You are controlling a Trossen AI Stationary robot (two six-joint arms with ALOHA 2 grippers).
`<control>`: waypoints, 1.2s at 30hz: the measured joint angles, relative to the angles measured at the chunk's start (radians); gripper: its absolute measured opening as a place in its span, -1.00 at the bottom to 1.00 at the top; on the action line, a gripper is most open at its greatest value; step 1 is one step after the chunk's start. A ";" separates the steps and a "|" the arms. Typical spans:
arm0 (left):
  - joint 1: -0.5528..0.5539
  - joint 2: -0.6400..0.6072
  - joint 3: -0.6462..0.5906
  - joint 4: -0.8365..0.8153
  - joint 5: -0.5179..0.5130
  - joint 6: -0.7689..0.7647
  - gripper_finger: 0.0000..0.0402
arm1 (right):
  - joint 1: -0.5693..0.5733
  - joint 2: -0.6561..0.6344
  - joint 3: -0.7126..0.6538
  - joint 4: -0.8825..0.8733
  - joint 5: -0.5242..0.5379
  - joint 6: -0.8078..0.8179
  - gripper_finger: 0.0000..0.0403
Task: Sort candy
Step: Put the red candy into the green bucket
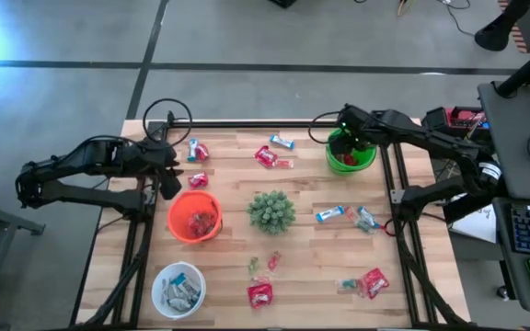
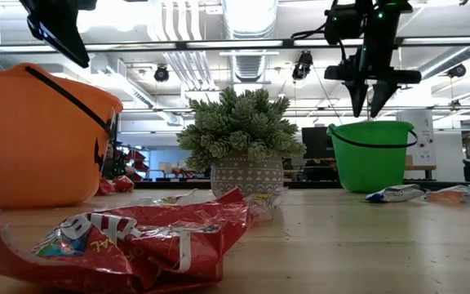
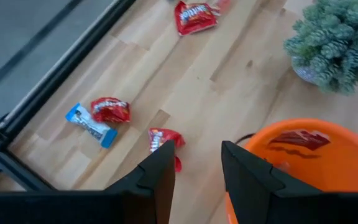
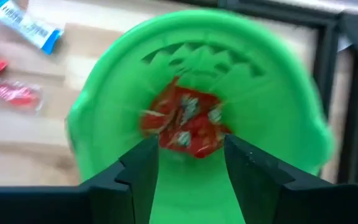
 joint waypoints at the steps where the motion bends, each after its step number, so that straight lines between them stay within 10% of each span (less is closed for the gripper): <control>1: 0.000 0.000 0.000 -0.003 0.010 0.001 -0.43 | 0.000 -0.003 0.000 0.000 -0.026 -0.004 -0.13; 18: 0.041 0.032 0.028 0.060 -0.130 0.115 -0.43 | 0.004 -0.092 0.001 0.150 -0.172 0.024 -0.14; 36: 0.520 0.434 0.585 -0.057 0.059 0.352 -0.43 | 0.045 -0.102 0.022 0.481 -0.235 -0.168 -0.14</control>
